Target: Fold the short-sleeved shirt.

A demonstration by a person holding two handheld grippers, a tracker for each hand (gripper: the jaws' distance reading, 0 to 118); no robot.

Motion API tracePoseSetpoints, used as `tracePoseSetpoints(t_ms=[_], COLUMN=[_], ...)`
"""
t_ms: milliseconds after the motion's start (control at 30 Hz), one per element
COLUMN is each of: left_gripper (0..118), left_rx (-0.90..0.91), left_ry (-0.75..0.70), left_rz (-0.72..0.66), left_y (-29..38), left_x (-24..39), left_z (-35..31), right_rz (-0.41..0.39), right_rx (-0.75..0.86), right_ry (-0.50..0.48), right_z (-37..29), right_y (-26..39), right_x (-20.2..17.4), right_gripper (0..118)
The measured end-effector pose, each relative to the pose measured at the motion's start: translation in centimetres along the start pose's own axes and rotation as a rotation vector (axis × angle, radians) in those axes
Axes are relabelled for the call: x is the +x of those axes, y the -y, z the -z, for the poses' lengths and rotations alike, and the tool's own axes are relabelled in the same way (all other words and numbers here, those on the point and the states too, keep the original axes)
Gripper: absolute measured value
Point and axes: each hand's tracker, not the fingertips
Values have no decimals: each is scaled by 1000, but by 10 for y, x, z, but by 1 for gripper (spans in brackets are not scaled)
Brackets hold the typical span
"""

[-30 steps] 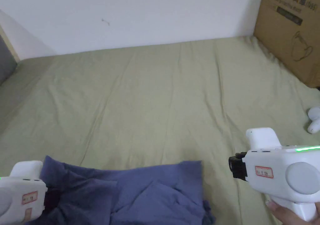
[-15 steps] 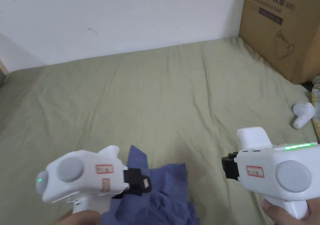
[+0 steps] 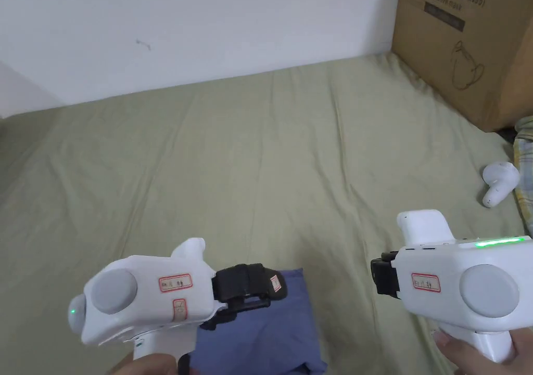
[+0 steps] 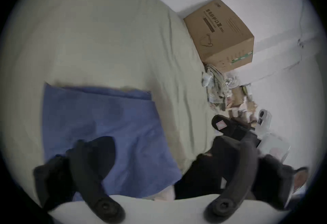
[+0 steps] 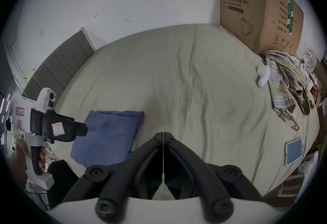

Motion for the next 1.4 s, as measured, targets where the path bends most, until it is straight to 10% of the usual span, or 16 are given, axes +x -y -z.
tracePoseSetpoints(t_ms=[67,100,667,1067,1267,1400], left_gripper=[20,2,2,2,2,2], left_rx=[1,-15,-314,71,164,181], left_ry=[-84,-136,-36,8,-146,-154], left_rz=[70,101,22,116,-15,-149], left_y=[0,2,27,0,12,29], left_x=[7,11,17,1,-66,-106], left_z=[-2,2,128,-22,-86,-100], right_rz=[6,7,88,177,37,113], right_rx=[3,4,16,93,-82,-285], right_ry=[-4,-5,-47,-187,-358,-515], right_z=[1,1,7,-9,31,85], right_y=[0,0,3,-11,-12,0], right_x=[0,0,19,25,-37,-65], right_gripper=[1,1,1,1,1,1])
